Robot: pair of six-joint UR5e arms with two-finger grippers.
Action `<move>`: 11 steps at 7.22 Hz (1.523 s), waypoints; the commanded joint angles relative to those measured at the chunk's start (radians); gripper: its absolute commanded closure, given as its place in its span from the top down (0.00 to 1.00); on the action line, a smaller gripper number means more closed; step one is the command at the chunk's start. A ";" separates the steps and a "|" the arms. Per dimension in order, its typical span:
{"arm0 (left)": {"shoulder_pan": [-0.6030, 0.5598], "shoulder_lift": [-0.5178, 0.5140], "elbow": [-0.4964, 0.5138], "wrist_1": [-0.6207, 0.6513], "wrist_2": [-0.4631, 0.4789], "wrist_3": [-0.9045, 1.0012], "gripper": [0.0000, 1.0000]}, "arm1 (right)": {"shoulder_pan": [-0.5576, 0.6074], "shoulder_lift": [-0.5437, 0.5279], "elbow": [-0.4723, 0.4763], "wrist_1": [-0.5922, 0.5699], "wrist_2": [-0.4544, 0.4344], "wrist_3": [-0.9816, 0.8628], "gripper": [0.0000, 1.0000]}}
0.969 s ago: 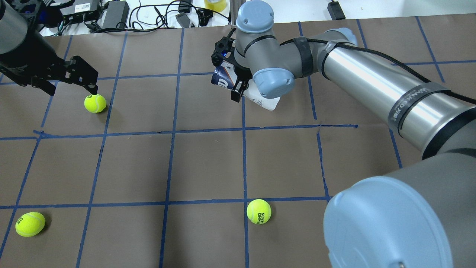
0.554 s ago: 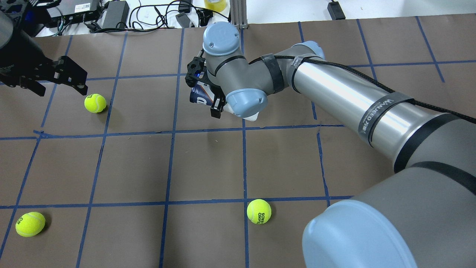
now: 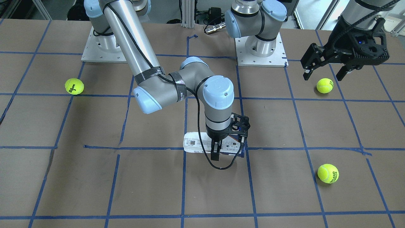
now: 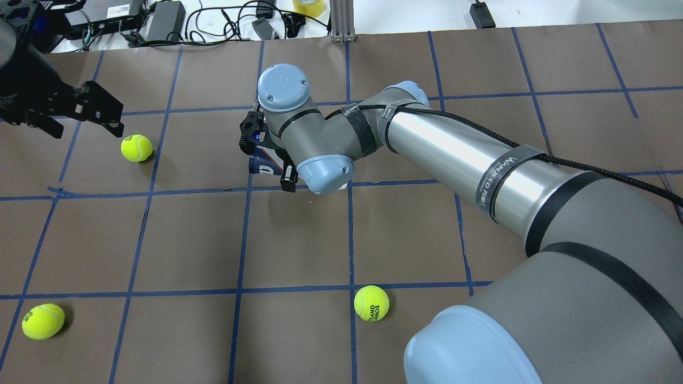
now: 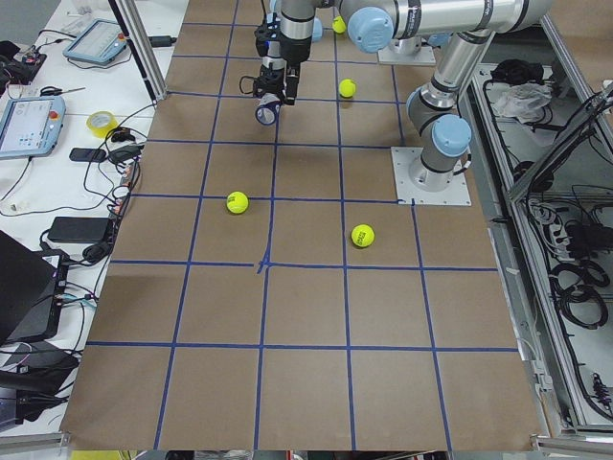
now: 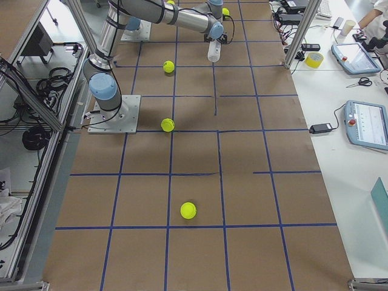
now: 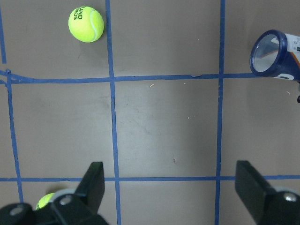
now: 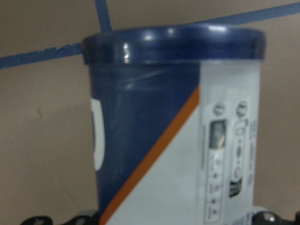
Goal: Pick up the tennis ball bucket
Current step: 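Carry the can with the right gripper toward the table centre, tilting it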
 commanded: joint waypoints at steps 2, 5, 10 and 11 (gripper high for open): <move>0.000 0.002 -0.003 0.000 -0.001 0.000 1.00 | 0.003 0.006 0.000 -0.006 0.016 -0.003 0.86; 0.000 0.002 -0.001 0.000 -0.001 0.000 1.00 | 0.003 0.009 0.001 0.011 0.052 -0.005 1.00; 0.000 0.000 -0.001 0.002 -0.010 0.000 1.00 | 0.001 -0.003 -0.002 0.012 0.054 -0.002 1.00; 0.000 0.000 -0.001 0.002 -0.013 0.000 1.00 | 0.000 -0.021 -0.006 0.025 0.077 -0.002 1.00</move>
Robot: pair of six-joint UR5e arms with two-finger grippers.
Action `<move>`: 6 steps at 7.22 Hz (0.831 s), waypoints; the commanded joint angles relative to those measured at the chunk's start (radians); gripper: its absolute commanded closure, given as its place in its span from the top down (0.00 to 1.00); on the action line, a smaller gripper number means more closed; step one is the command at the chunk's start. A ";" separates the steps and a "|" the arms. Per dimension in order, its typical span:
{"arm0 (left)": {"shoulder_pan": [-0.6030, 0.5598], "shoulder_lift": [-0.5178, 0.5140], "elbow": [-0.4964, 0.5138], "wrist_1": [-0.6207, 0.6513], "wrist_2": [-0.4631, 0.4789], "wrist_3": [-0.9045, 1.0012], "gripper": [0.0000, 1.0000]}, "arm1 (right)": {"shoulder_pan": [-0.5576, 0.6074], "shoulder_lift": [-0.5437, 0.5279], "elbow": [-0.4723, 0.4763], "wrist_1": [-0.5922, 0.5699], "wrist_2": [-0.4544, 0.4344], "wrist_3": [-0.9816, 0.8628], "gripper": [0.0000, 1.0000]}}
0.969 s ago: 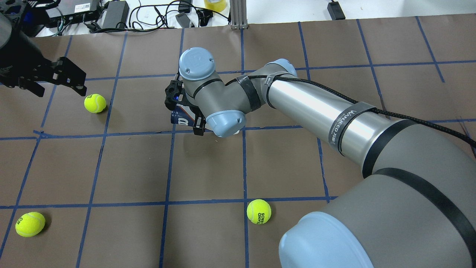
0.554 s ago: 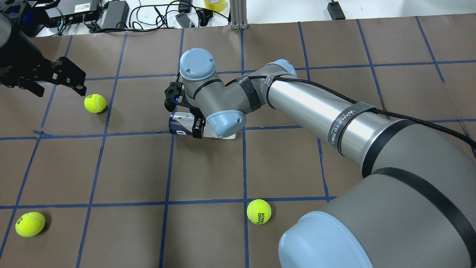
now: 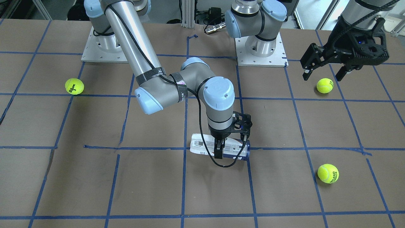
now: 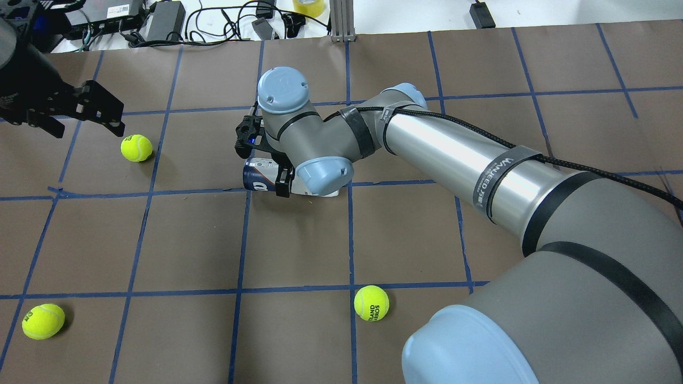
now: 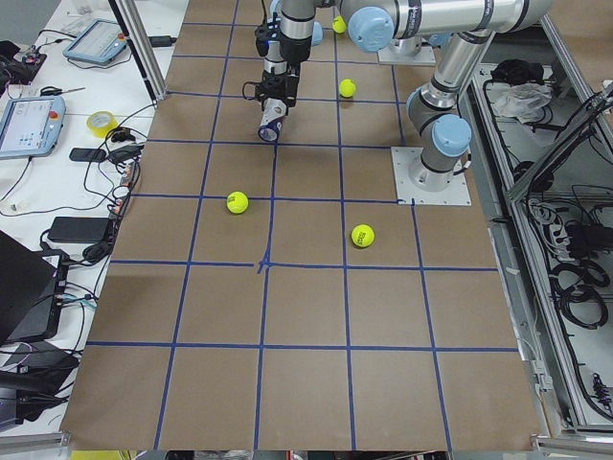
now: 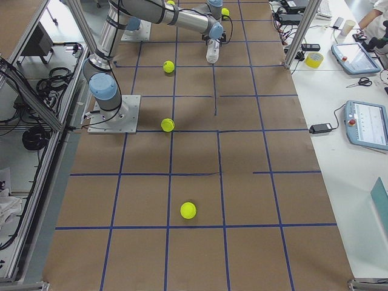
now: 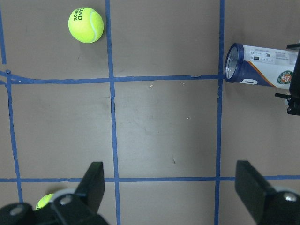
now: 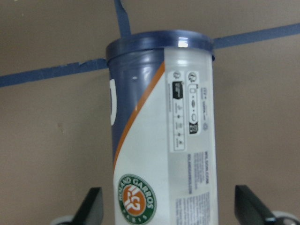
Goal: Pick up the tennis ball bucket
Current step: 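Lay the can on its side and open the right gripper, withdrawing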
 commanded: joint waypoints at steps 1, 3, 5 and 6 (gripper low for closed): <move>0.000 0.000 0.001 0.000 -0.004 0.000 1.00 | -0.009 -0.055 -0.006 0.069 0.020 -0.001 1.00; 0.000 0.000 -0.001 0.000 0.005 0.000 1.00 | -0.071 -0.149 0.000 0.160 0.022 0.007 1.00; -0.002 0.000 -0.010 -0.001 -0.007 0.005 1.00 | -0.198 -0.210 0.003 0.236 0.077 0.005 1.00; 0.002 -0.011 -0.013 -0.011 -0.009 0.006 1.00 | -0.252 -0.261 0.003 0.279 0.109 0.004 1.00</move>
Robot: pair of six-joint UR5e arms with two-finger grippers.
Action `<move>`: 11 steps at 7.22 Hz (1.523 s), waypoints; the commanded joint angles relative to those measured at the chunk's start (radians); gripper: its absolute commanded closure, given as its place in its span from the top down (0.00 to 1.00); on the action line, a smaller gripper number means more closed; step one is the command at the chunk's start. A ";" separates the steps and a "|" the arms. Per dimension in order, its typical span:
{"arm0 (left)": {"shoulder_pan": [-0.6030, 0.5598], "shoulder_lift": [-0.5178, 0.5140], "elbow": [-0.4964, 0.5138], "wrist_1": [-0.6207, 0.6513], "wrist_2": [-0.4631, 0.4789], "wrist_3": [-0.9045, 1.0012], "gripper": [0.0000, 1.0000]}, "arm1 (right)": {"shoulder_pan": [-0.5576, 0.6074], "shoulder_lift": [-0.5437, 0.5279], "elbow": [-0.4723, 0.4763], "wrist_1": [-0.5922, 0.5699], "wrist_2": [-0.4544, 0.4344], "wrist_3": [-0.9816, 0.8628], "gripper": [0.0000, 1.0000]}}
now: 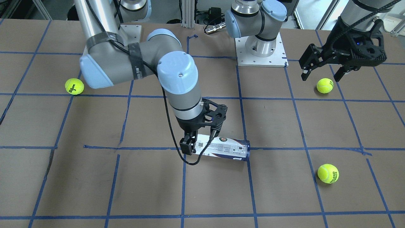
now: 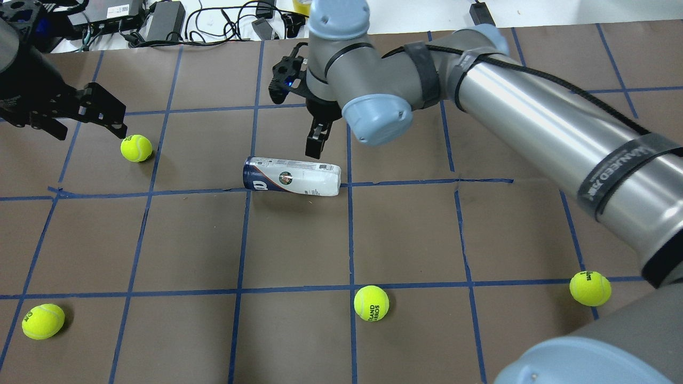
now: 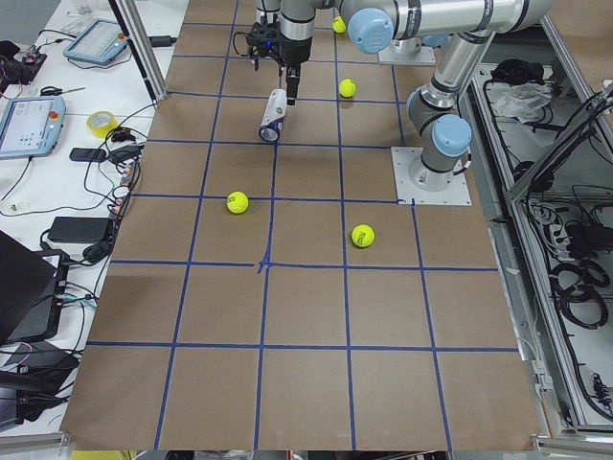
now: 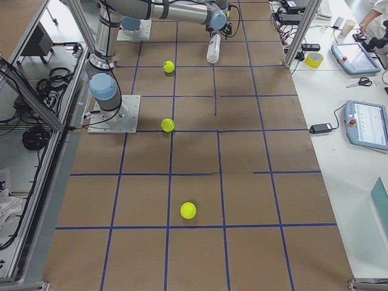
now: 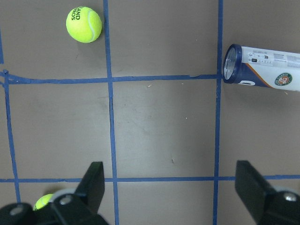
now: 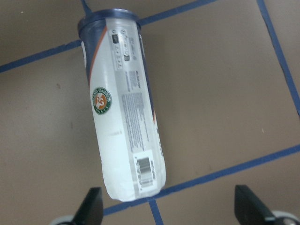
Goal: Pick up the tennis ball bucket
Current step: 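Lay the can on its side and open the right gripper, withdrawing, then reach the left gripper to the can's open end and grasp it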
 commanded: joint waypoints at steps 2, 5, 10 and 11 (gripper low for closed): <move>0.020 -0.054 -0.035 -0.018 -0.089 0.003 1.00 | -0.206 -0.187 0.001 0.212 0.023 0.007 1.00; 0.019 -0.153 -0.177 0.217 -0.361 0.062 1.00 | -0.340 -0.336 0.001 0.436 0.001 0.131 1.00; 0.019 -0.364 -0.189 0.355 -0.582 0.249 1.00 | -0.385 -0.436 0.002 0.495 -0.134 0.466 1.00; 0.017 -0.394 -0.189 0.378 -0.608 0.253 1.00 | -0.380 -0.451 0.002 0.504 -0.135 0.592 1.00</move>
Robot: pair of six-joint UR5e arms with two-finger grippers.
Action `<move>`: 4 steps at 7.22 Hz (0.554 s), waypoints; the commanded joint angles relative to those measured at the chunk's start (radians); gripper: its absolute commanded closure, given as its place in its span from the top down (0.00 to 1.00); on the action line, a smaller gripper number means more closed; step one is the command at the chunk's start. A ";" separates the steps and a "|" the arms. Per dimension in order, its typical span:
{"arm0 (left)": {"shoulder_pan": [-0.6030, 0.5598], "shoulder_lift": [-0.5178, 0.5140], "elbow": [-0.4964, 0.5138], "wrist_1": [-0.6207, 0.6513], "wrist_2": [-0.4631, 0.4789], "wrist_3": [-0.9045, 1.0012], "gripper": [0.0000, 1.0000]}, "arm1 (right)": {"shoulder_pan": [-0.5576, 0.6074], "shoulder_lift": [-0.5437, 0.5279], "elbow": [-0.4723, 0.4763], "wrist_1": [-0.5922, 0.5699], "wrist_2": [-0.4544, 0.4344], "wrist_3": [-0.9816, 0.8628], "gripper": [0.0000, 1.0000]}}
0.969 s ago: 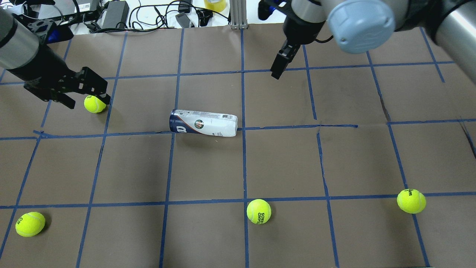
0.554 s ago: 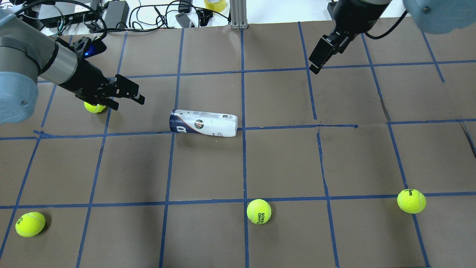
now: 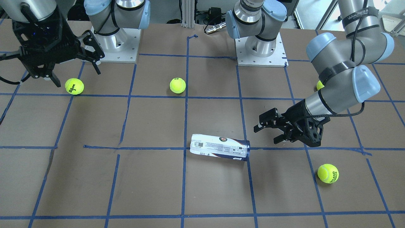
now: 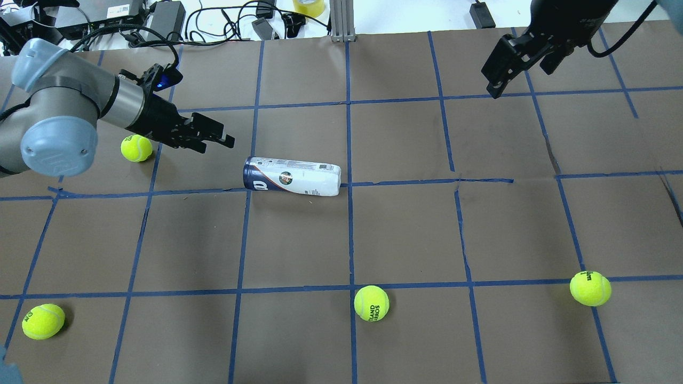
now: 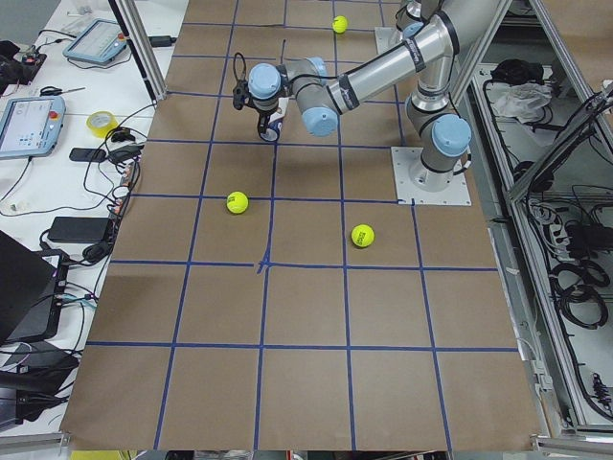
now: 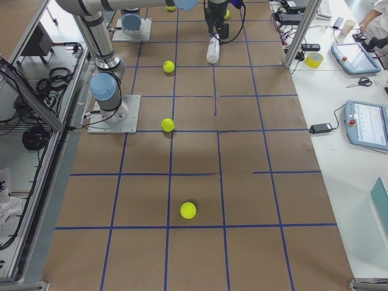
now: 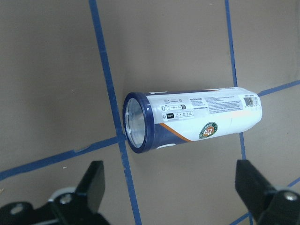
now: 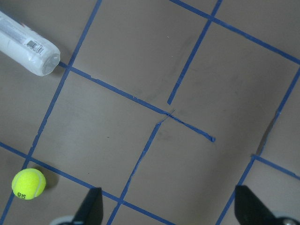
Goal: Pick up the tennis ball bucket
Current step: 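Reach the left gripper to the can's open end and grasp it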
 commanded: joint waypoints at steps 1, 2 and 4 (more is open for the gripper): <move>-0.003 -0.068 -0.001 0.035 -0.050 0.020 1.00 | 0.002 -0.031 0.002 0.037 -0.008 0.219 1.00; -0.004 -0.096 -0.003 0.035 -0.079 0.020 1.00 | 0.003 -0.034 0.002 0.063 -0.008 0.300 1.00; -0.009 -0.143 -0.003 0.035 -0.119 0.021 1.00 | 0.003 -0.062 0.014 0.060 -0.008 0.443 1.00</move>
